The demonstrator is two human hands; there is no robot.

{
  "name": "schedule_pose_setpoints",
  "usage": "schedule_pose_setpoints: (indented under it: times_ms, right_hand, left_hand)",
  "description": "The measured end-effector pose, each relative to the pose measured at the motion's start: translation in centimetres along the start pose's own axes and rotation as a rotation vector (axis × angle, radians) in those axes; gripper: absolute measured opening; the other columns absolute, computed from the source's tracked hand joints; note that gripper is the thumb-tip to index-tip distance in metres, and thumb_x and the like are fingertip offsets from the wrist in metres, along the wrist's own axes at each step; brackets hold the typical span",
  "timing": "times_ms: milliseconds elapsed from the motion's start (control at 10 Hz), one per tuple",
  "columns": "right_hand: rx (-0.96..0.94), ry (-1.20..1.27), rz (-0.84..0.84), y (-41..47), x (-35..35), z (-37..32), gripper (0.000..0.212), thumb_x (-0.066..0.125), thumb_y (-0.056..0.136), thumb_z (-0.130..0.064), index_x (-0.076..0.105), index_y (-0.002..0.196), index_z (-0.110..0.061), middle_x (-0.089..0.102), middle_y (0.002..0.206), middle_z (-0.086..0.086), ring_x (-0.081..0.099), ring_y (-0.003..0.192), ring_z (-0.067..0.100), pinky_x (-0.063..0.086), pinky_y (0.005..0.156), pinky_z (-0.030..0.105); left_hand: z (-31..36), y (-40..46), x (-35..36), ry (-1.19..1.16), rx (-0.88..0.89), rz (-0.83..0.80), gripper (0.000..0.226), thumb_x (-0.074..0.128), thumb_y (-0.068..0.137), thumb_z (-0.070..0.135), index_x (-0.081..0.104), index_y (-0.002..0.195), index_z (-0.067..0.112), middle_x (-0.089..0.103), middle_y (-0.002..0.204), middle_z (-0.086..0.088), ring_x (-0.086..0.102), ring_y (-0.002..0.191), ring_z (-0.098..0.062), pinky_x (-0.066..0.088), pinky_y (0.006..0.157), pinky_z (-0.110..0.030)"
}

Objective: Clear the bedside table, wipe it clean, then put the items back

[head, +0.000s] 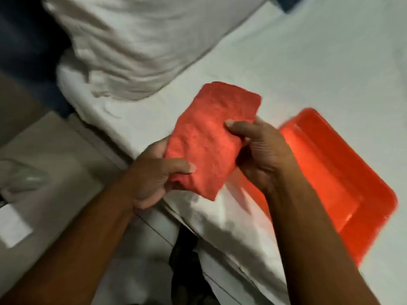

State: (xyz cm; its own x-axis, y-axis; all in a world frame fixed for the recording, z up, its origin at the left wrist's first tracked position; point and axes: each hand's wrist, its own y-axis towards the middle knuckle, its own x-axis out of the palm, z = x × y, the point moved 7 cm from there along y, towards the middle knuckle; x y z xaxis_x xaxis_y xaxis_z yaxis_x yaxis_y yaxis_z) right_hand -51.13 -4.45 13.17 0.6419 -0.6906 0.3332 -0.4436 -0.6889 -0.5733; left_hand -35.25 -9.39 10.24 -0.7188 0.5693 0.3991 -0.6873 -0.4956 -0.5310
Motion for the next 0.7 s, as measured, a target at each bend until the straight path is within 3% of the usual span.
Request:
schedule_pose_setpoints:
  times_ms: [100, 200, 300, 400, 500, 600, 700]
  right_hand:
    - [-0.097, 0.077, 0.162, -1.3, -7.0, -2.7, 0.024, 0.060, 0.083, 0.008, 0.065, 0.096, -0.012, 0.070, 0.076, 0.004, 0.067, 0.068, 0.017, 0.057, 0.075, 0.033]
    - [-0.081, 0.233, 0.356, -2.3, -15.8, -2.9, 0.021, 0.061, 0.085, 0.003, 0.062, 0.101, -0.011, 0.070, 0.067, 0.003, 0.069, 0.065, 0.019, 0.061, 0.072, 0.036]
    - [0.018, 0.259, 0.473, -1.7, -19.0, -1.0, 0.009, 0.060, 0.089, 0.000, 0.064, 0.092, -0.008, 0.072, 0.062, 0.005, 0.071, 0.056, 0.018, 0.060, 0.055, 0.031]
    - [0.048, 0.087, 0.618, -0.9, -21.4, 0.3, 0.006, 0.068, 0.086, -0.005, 0.064, 0.090, -0.007, 0.065, 0.048, 0.003, 0.061, 0.042, 0.018, 0.050, 0.042, 0.024]
    - [0.041, -0.296, 0.736, -0.4, -22.5, -0.8, 0.018, 0.076, 0.078, -0.012, 0.064, 0.075, -0.001, 0.062, 0.046, 0.007, 0.060, 0.042, 0.023, 0.048, 0.043, 0.028]
    - [0.096, -0.931, 0.897, -0.8, -21.9, -3.2, 0.061, 0.078, 0.069, -0.033, 0.060, 0.115, 0.003, 0.066, 0.113, 0.022, 0.065, 0.110, 0.036, 0.053, 0.082, 0.041]
    - [0.046, -1.123, 0.926, -1.8, -18.2, -3.9, 0.085, 0.077, 0.075, -0.036, 0.037, 0.140, 0.001, 0.041, 0.144, 0.023, 0.039, 0.135, 0.041, 0.038, 0.107, 0.044]
  left_hand:
    - [-0.4, 2.1, 6.5, 0.145, -0.065, -0.092, 0.039, 0.069, 0.079, -0.007, 0.066, 0.110, 0.017, 0.076, 0.093, -0.005, 0.074, 0.083, -0.021, 0.063, 0.072, -0.041]
    - [-1.7, 5.6, 14.1, 0.515, 0.024, -0.056, 0.032, 0.069, 0.074, 0.014, 0.064, 0.105, 0.017, 0.075, 0.099, -0.004, 0.072, 0.090, -0.026, 0.062, 0.084, -0.043]
    - [-2.0, 7.4, 16.6, 0.876, 0.120, 0.029, 0.038, 0.067, 0.071, 0.026, 0.059, 0.108, 0.020, 0.072, 0.107, -0.002, 0.069, 0.099, -0.028, 0.058, 0.087, -0.040]
    - [-2.6, 9.0, 18.8, 1.242, 0.179, 0.063, 0.040, 0.065, 0.085, 0.016, 0.057, 0.124, 0.010, 0.067, 0.123, -0.013, 0.064, 0.113, -0.033, 0.048, 0.083, -0.033]
    - [-3.2, 9.1, 19.6, 1.366, 0.166, 0.051, 0.040, 0.061, 0.091, 0.014, 0.053, 0.129, 0.005, 0.063, 0.131, -0.017, 0.062, 0.118, -0.035, 0.049, 0.091, -0.037]
    - [-2.3, 7.0, 19.7, 1.419, 0.281, 0.024, 0.050, 0.066, 0.088, 0.018, 0.047, 0.131, 0.004, 0.055, 0.134, -0.019, 0.059, 0.120, -0.038, 0.048, 0.096, -0.042]
    - [0.1, 4.9, 17.4, 1.318, 0.449, 0.077, 0.047, 0.066, 0.088, 0.024, 0.048, 0.128, 0.007, 0.055, 0.128, -0.015, 0.059, 0.115, -0.037, 0.048, 0.091, -0.042]
